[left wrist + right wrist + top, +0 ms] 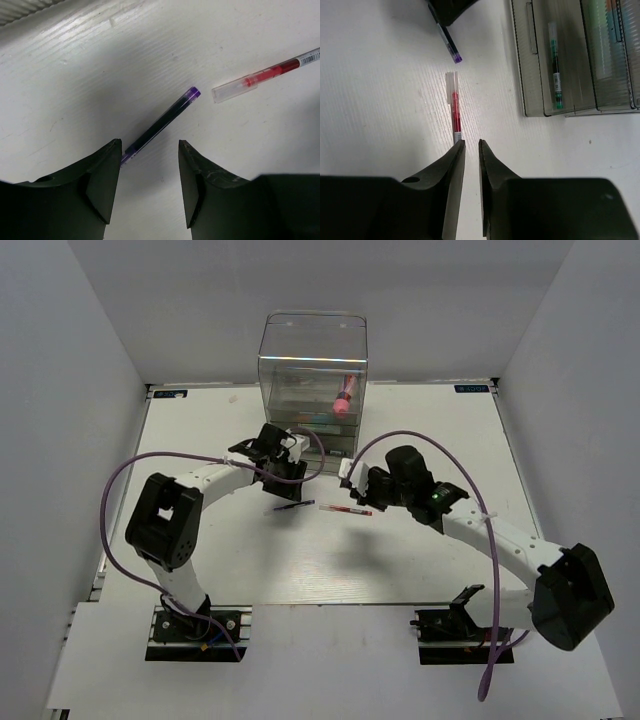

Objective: Sort the stationery into containers
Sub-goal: Pick up the pen from the center of the board.

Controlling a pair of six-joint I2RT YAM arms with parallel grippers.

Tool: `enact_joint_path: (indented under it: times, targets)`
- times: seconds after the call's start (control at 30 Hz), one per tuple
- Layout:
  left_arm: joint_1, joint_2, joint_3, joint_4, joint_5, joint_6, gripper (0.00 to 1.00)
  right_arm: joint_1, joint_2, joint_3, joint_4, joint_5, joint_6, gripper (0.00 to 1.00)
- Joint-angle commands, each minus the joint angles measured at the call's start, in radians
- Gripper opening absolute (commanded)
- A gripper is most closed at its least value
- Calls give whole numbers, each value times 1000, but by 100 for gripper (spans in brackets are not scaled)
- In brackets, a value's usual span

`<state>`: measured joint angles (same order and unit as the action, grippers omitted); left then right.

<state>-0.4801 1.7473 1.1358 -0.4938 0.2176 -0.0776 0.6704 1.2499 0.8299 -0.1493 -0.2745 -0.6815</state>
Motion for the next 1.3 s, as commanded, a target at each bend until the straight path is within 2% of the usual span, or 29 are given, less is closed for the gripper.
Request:
enact_joint_path:
  times: [0.0,0.43,0.5,0.77,0.87,0.9,0.97,1.07,1.27]
  targets:
    - [-18,27,45,-14,-32,12,59,3,-49,-26,22,-51,43,24]
    - [-68,95,73,-52,-121,12,56,1,-135,-92,47,-68,74,28]
    - [-78,107,84,-66,-148,12,50,-5,-138,-94,44,-72,74,28]
    - [-140,149,93,-109,-286,12,37,-2,-158,-104,47,-74,82,28]
    - [-164,159,102,-129,-320,3,27,-2,-162,-107,47,-75,85,28]
    - [-175,170,102,-138,-336,2,19,0,-164,-106,47,-75,85,28]
    - [-186,170,113,-138,-336,2,9,-3,-170,-110,47,-74,86,28]
    - [-186,126,122,-128,-325,2,0,-3,-176,-115,48,-72,86,28]
    - [-173,-50,122,-31,-229,2,0,-3,-191,-121,51,-65,89,29]
